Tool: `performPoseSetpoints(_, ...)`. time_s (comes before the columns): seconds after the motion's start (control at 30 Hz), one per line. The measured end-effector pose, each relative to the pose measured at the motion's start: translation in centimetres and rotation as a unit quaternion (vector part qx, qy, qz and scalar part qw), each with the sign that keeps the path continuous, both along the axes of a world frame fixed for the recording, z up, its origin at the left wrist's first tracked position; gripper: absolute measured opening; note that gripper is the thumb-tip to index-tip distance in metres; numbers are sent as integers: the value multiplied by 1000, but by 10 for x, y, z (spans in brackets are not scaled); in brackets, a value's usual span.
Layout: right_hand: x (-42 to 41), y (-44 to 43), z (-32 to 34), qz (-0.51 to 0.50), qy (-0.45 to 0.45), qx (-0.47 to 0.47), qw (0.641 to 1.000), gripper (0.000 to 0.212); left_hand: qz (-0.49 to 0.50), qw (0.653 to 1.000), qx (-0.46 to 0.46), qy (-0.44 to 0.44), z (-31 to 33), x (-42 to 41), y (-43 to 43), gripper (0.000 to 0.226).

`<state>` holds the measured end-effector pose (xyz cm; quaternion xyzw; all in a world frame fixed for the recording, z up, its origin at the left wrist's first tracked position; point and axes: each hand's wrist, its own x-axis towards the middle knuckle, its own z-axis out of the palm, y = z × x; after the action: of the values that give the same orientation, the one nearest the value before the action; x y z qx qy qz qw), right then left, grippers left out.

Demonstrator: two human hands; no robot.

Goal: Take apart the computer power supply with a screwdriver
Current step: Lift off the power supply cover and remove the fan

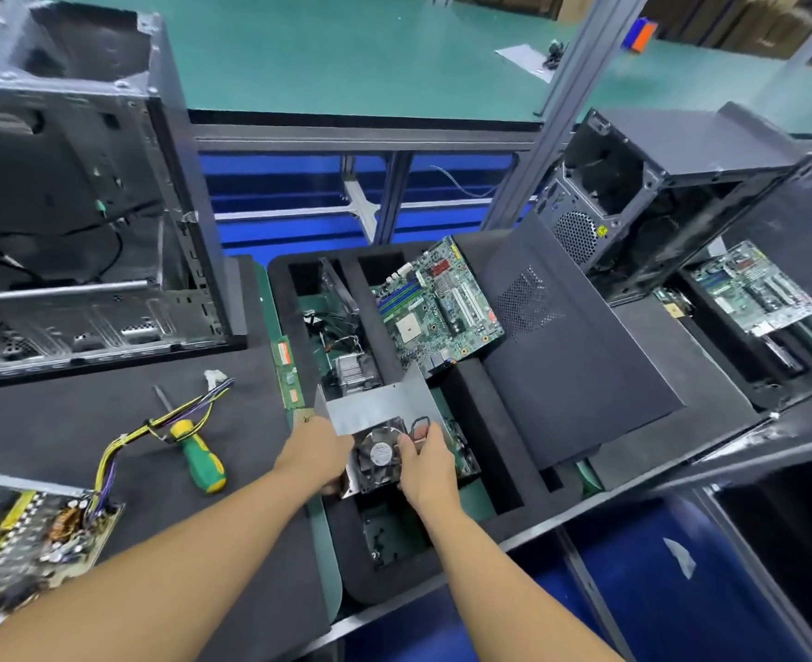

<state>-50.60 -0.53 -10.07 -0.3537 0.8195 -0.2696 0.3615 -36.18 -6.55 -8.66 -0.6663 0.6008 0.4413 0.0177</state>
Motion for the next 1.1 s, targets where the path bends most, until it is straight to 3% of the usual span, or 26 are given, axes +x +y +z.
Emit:
performPoseSetpoints(0.27,-1,-4,-6,14,2,-14,1000,18,-9,1000,-22,7,-1,7,-7,30)
performPoseSetpoints(0.43,1,-15,-9,-22,-1,-26,999,12,15,998,9,66,-13,20,-4,53)
performPoseSetpoints(0.57,10,-23,-12,1,-10,23,1000,24,37,995,19,88,-24,29,6,55)
performPoseSetpoints(0.67,18,-23,-11,-4,8,8,1000,39,66,992,9,106,-30,34,12,52)
performPoseSetpoints(0.77,25,-14,-10,24,76,-11,997,53,90,989,9,119,-28,39,18,45)
performPoseSetpoints(0.87,32,-6,-11,136,258,-14,957,74,68,991,-29,112,-19,49,19,33)
performPoseSetpoints(0.93,37,-7,-5,148,294,-50,943,67,60,988,-58,130,-7,62,17,22)
performPoseSetpoints(1.0,44,-13,5,135,269,-104,948,48,32,984,-101,143,11,81,15,17)
performPoseSetpoints(1.1,65,-25,26,126,215,-206,946,27,-42,977,-199,68,41,121,11,17)
